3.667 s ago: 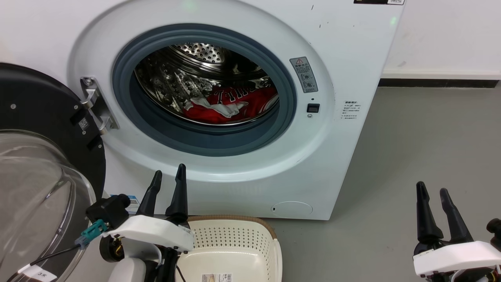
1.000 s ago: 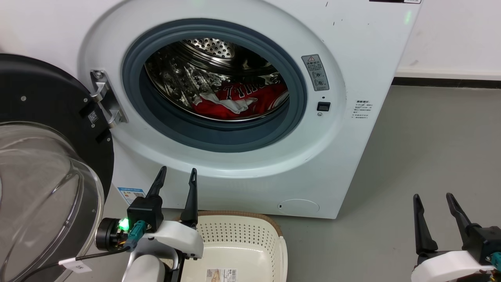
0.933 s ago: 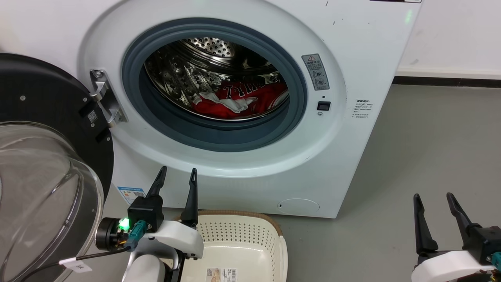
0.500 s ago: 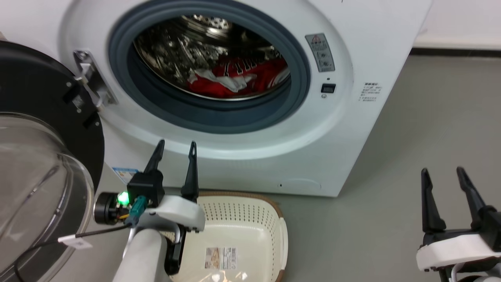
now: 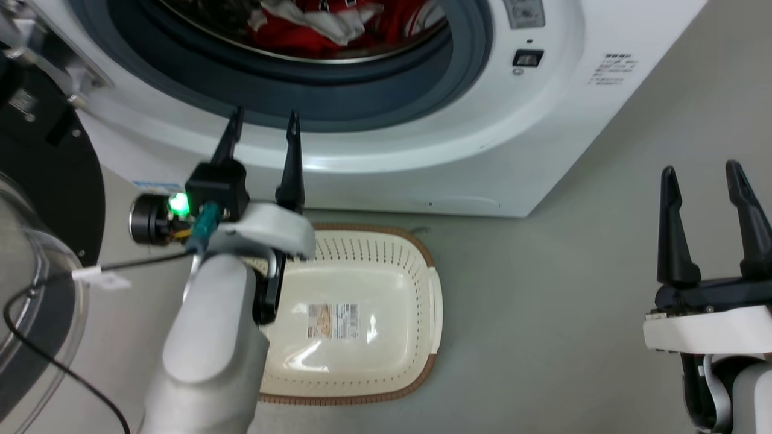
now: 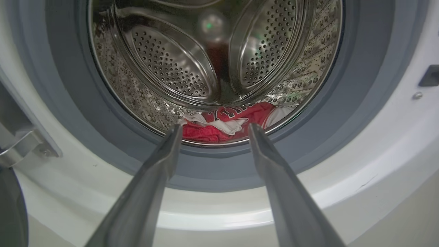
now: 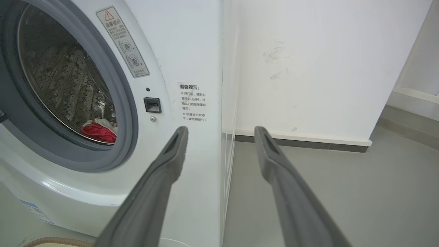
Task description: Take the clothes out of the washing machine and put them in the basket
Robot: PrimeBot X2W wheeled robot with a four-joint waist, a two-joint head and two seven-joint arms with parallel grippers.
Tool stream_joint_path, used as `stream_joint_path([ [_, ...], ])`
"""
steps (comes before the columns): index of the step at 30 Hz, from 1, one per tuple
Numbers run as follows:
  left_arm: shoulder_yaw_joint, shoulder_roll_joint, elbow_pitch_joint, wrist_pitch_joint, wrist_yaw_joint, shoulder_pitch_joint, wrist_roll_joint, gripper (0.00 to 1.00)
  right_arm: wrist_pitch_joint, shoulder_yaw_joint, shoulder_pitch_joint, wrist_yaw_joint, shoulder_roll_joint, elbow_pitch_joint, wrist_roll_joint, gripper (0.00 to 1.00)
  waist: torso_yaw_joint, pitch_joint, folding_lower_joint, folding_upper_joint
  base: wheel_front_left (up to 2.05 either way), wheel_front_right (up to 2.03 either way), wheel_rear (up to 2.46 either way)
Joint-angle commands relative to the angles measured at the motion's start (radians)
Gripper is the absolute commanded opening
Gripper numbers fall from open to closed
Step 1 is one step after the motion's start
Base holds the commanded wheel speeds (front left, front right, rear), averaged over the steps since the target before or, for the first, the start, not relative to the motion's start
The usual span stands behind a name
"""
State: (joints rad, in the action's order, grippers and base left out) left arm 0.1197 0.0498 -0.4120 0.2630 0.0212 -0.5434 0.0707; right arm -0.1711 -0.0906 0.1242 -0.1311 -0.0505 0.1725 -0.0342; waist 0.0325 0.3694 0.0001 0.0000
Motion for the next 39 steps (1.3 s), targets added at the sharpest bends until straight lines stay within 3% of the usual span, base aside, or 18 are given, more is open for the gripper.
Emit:
stream_joint_path([
  [1, -0.002, 0.007, -0.021, 0.003, -0.002, -0.053, -0.008, 1.00, -0.002, 0.011, 0.028, 0.000, 0.000, 0.021, -0.004, 1.00, 0.001, 0.067, -0.0001, 0.0000, 0.00, 0.00, 0.00],
  [10, 0.003, 0.059, -0.216, 0.002, -0.021, -0.319, -0.040, 1.00, -0.016, 0.095, 0.066, 0.001, 0.000, 0.046, -0.037, 1.00, -0.044, 0.161, -0.0001, 0.0000, 0.00, 0.00, 0.00],
  [15, 0.017, 0.098, -0.346, -0.061, -0.019, -0.489, -0.065, 1.00, -0.035, 0.142, 0.086, 0.001, 0.000, 0.021, -0.070, 1.00, -0.095, 0.204, -0.0001, 0.0000, 0.00, 0.00, 0.00],
  [28, 0.092, 0.258, -0.595, -0.420, -0.084, -0.871, -0.161, 1.00, -0.084, 0.250, 0.158, 0.001, 0.001, -0.069, -0.127, 1.00, -0.244, 0.347, -0.0001, 0.0000, 0.00, 0.00, 0.00],
  [39, 0.110, 0.349, -0.669, -0.733, -0.097, -1.002, -0.178, 1.00, -0.094, 0.300, 0.195, 0.001, 0.001, -0.121, -0.196, 1.00, -0.326, 0.403, -0.0001, 0.0000, 0.00, 0.00, 0.00],
])
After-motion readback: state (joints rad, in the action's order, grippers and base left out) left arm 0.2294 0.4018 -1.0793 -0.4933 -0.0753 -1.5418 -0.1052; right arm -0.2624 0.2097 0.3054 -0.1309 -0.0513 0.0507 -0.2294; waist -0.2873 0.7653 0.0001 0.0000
